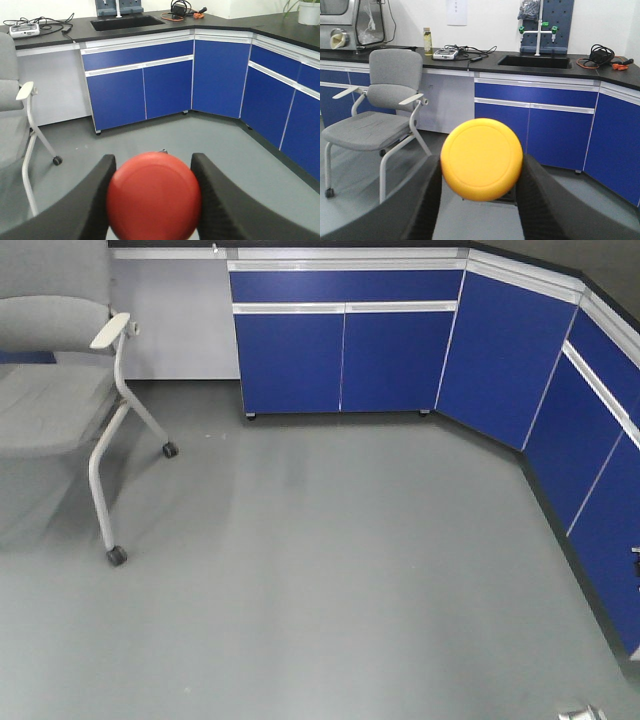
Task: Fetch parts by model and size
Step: 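Drive the base away from the bench carrying both buttons, then drive up to the counter with the red tray and stop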
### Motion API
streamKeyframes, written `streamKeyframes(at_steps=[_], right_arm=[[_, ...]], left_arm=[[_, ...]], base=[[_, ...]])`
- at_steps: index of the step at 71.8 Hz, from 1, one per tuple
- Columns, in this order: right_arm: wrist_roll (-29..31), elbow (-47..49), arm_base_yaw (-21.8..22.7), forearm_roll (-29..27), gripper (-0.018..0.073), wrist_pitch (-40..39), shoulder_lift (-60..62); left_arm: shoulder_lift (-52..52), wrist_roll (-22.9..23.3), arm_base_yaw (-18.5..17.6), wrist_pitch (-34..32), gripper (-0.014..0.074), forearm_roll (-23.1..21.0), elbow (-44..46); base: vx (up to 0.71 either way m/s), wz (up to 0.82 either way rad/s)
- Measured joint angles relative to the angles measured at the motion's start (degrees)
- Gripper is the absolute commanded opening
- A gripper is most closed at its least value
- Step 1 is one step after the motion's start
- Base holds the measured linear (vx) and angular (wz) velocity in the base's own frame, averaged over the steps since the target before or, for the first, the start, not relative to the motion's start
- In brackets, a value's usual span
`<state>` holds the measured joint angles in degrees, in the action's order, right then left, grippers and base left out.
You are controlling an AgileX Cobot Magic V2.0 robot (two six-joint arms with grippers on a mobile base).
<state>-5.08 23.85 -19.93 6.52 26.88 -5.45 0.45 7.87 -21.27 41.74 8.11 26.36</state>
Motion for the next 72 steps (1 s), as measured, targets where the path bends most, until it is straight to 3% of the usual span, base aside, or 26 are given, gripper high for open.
streamKeyframes(at_steps=[36, 72], right_arm=[[0.0, 0.0, 0.0, 0.0, -0.001, -0.1, 0.0], [0.0, 0.0, 0.0, 0.0, -0.001, 0.0, 0.0]], left_arm=[[0.0, 0.0, 0.0, 0.0, -0.0006, 0.1, 0.0], [0.0, 0.0, 0.0, 0.0, -0.0006, 0.1, 0.0]], base=[[0.45, -0.13], [0.31, -0.85]])
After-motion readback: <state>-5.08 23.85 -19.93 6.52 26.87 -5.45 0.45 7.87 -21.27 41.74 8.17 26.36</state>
